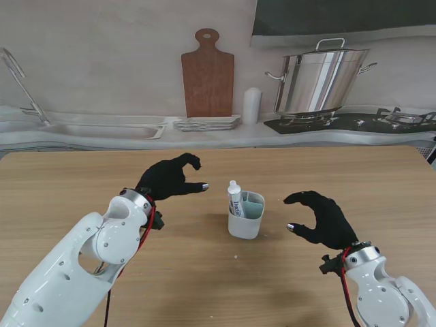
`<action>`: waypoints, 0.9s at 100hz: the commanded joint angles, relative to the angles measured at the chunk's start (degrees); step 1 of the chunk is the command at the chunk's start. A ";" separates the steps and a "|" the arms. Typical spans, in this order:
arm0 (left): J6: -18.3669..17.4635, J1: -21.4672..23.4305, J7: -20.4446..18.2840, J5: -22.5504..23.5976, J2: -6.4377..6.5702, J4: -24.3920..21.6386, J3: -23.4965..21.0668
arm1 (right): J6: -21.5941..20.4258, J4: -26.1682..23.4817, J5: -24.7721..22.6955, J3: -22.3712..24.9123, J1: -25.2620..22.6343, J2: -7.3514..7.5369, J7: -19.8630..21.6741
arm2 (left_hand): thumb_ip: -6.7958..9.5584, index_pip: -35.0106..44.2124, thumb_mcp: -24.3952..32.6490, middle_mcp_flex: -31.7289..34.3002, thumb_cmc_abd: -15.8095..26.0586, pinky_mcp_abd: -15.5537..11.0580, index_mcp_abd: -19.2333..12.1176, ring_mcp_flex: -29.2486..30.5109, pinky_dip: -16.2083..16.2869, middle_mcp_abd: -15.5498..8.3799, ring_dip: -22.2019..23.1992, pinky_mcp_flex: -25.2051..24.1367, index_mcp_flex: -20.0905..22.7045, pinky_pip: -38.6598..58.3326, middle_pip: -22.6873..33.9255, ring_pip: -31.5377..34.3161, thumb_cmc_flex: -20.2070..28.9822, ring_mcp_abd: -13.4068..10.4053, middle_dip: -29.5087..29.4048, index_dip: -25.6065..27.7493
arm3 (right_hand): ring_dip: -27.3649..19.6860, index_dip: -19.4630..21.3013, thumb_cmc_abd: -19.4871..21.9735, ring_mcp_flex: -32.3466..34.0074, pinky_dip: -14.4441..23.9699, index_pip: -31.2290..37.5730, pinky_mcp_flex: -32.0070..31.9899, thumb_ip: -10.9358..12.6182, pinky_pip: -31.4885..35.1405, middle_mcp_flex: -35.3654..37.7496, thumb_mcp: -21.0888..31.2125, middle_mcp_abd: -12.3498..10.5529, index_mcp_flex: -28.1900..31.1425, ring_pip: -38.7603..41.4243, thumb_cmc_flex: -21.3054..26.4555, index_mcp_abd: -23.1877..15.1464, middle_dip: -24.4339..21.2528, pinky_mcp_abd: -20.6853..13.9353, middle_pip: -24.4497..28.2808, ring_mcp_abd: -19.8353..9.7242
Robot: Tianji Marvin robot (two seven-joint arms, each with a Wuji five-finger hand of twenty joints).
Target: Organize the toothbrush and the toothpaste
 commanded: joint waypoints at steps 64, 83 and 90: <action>-0.86 16.93 -13.38 10.65 4.48 -5.43 -17.10 | 0.72 -0.22 -0.30 0.23 -0.39 0.32 2.75 | 2.11 -6.53 1.12 -11.99 1.76 1.55 0.47 -6.46 0.42 1.42 0.55 -9.60 -2.53 -2.22 -12.52 -21.62 1.89 10.42 -9.45 -5.42 | -1.15 0.03 0.11 0.31 0.10 0.19 -0.04 -0.33 0.39 0.46 -0.50 0.34 0.53 -0.12 -2.50 -0.57 0.16 0.02 -0.17 -1.59; -0.11 19.93 -14.32 10.46 4.60 -5.74 -18.63 | 0.74 -0.16 -0.41 0.19 -0.42 0.33 2.73 | 2.15 -6.87 -0.21 -15.54 2.59 6.79 0.31 -10.78 0.32 1.74 -5.28 -14.32 -2.80 -8.89 -14.73 -30.58 2.16 13.47 -11.19 -5.30 | -1.15 0.05 0.12 0.38 0.10 0.22 -0.04 -0.32 0.39 0.40 -0.52 0.33 0.56 -0.12 -2.48 -0.60 0.15 0.02 -0.18 -1.56; 0.21 20.77 -14.36 10.63 4.60 -5.68 -18.97 | 1.01 -0.21 -0.28 0.09 -0.46 0.28 2.62 | 2.11 -6.86 -0.41 -16.54 2.89 7.22 0.19 -11.68 0.23 1.68 -6.08 -14.92 -2.80 -9.60 -15.24 -31.60 2.16 13.75 -11.50 -5.23 | -1.16 0.04 0.06 0.35 0.10 0.21 -0.04 -0.31 0.39 0.46 -0.51 0.40 0.56 -0.15 -2.42 -0.59 0.14 0.02 -0.20 -1.45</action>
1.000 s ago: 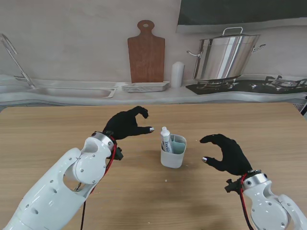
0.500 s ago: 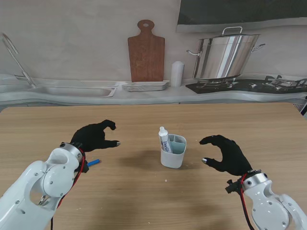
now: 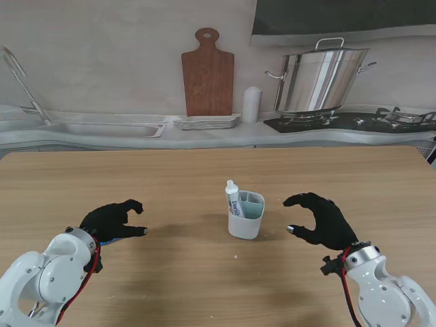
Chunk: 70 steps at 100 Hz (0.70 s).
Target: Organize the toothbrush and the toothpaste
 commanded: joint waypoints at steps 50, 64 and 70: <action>2.79 1.39 -2.64 -0.73 0.29 3.25 -0.31 | 0.89 -0.03 -0.21 -0.64 -0.37 -0.14 0.68 | 0.28 0.31 -2.27 -10.29 2.08 4.73 -0.89 -7.69 1.66 0.78 -5.87 -7.95 -3.00 -8.48 -1.98 -7.98 1.43 7.46 -3.14 1.53 | -1.14 0.04 0.08 0.22 0.10 0.21 -0.04 -0.32 0.39 0.40 -0.41 0.38 0.66 -0.13 -2.37 -0.64 0.13 0.01 -0.22 -1.41; 2.75 0.52 -3.66 -1.03 0.50 4.47 0.31 | 0.94 0.00 -0.41 -0.68 -0.41 -0.09 0.80 | 0.25 0.41 -2.31 -9.78 2.35 5.06 -1.73 -8.10 1.84 0.42 -6.33 -8.70 -2.73 -9.27 -1.86 -8.48 1.55 7.66 -3.16 1.71 | -1.14 0.04 0.07 0.21 0.10 0.22 -0.04 -0.33 0.39 0.43 -0.45 0.39 0.72 -0.13 -2.41 -0.66 0.14 0.01 -0.19 -1.51; 2.79 0.11 -3.98 -1.29 0.57 4.96 0.64 | 0.98 -0.01 -0.44 -0.69 -0.43 -0.09 0.82 | 0.22 0.41 -2.34 -9.62 2.33 5.52 -2.19 -8.50 1.92 0.21 -6.62 -9.14 -2.57 -9.79 -1.92 -8.92 1.64 7.89 -3.20 1.77 | -1.15 0.04 0.09 0.17 0.10 0.22 -0.04 -0.34 0.39 0.44 -0.46 0.43 0.76 -0.14 -2.49 -0.63 0.14 0.01 -0.19 -1.44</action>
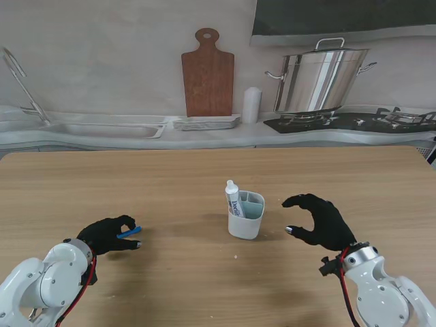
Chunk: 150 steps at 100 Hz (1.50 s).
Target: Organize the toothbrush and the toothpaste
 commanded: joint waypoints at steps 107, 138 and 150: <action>-12.88 -6.37 -4.85 -6.10 1.10 7.87 1.97 | 0.90 -0.14 -0.12 0.07 -0.93 0.12 2.19 | -2.07 8.40 0.82 17.72 2.50 -0.92 -5.72 -12.60 -11.02 -3.45 -15.07 -28.35 9.08 -36.18 12.62 -19.45 0.25 -5.26 8.19 6.32 | -1.18 -0.01 0.16 0.25 -0.01 0.12 -0.25 -0.34 0.19 0.85 -0.44 0.46 1.58 -0.19 -2.35 -0.72 0.02 0.01 -0.47 -1.39; -19.67 -6.99 -4.06 -5.41 1.35 9.24 1.45 | 1.12 -0.20 -0.07 0.07 -0.96 0.21 2.65 | -2.51 15.41 4.82 19.02 1.17 -7.53 -4.83 -15.02 -13.92 -4.95 -18.38 -34.71 16.30 -41.01 13.25 -20.84 -1.27 -8.96 7.69 8.17 | -1.20 -0.06 0.20 0.27 -0.05 -0.01 -0.29 -0.32 0.15 0.92 -0.47 0.52 1.75 -0.23 -2.33 -0.64 -0.03 0.02 -0.60 -1.34; -20.91 -5.51 1.94 -4.56 0.46 8.59 0.56 | 1.22 -0.22 -0.04 0.08 -0.95 0.23 2.80 | -4.28 17.00 9.94 13.21 -2.27 -4.74 -7.03 -19.27 -14.59 -4.38 -18.60 -35.92 16.96 -41.74 8.92 -21.01 -2.40 -6.96 6.25 7.13 | -1.20 -0.08 0.16 0.32 -0.05 -0.03 -0.29 -0.32 0.15 1.02 -0.49 0.43 1.81 -0.22 -2.32 -0.68 -0.01 0.04 -0.56 -1.30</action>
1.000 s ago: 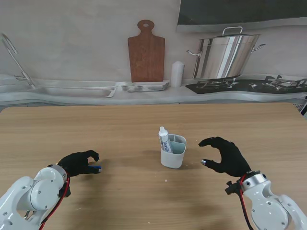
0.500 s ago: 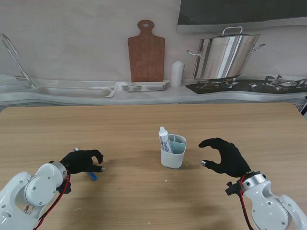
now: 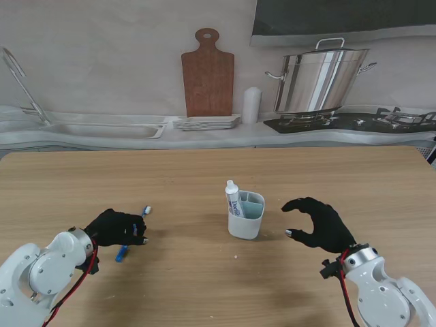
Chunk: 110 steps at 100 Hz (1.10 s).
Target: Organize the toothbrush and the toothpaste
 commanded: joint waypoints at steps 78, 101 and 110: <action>11.05 5.65 -1.72 16.51 -0.78 -8.35 -0.84 | -0.38 0.18 -0.37 0.56 -0.71 -0.12 0.60 | 1.22 -9.73 5.89 -6.74 -7.54 -10.17 6.51 25.82 15.57 -1.24 36.30 38.75 -13.75 53.90 1.54 40.98 -1.12 -4.96 3.53 -5.83 | -1.21 -0.11 0.25 0.49 -0.08 -0.13 -0.25 -0.31 0.16 1.08 -0.43 0.62 1.07 -0.22 -2.28 -0.50 -0.04 0.10 -0.38 -1.36; 11.81 7.09 -2.51 20.09 -0.62 -7.85 -1.69 | -0.56 0.22 -0.31 0.61 -0.67 -0.06 0.86 | 1.68 -8.52 7.47 -5.75 -8.70 -10.75 6.00 26.41 16.50 -2.37 39.56 38.61 -10.86 55.15 5.79 42.51 -0.82 -6.44 8.57 -5.24 | -1.21 -0.12 0.35 0.55 -0.09 -0.15 -0.25 -0.28 0.16 1.22 -0.42 0.76 1.20 -0.21 -2.25 -0.29 -0.04 0.11 -0.38 -1.34; 11.41 6.85 -2.49 21.40 -0.52 -7.17 -1.54 | -0.59 0.22 -0.27 0.56 -0.67 -0.05 0.95 | 1.87 -7.80 8.91 -5.39 -9.04 -10.93 5.76 26.37 16.83 -2.88 40.37 38.58 -8.71 55.30 6.64 42.71 -0.75 -7.01 10.14 -4.94 | -1.20 -0.12 0.37 0.61 -0.08 -0.15 -0.22 -0.27 0.17 1.22 -0.42 0.84 1.22 -0.20 -2.26 -0.24 -0.06 0.06 -0.41 -1.30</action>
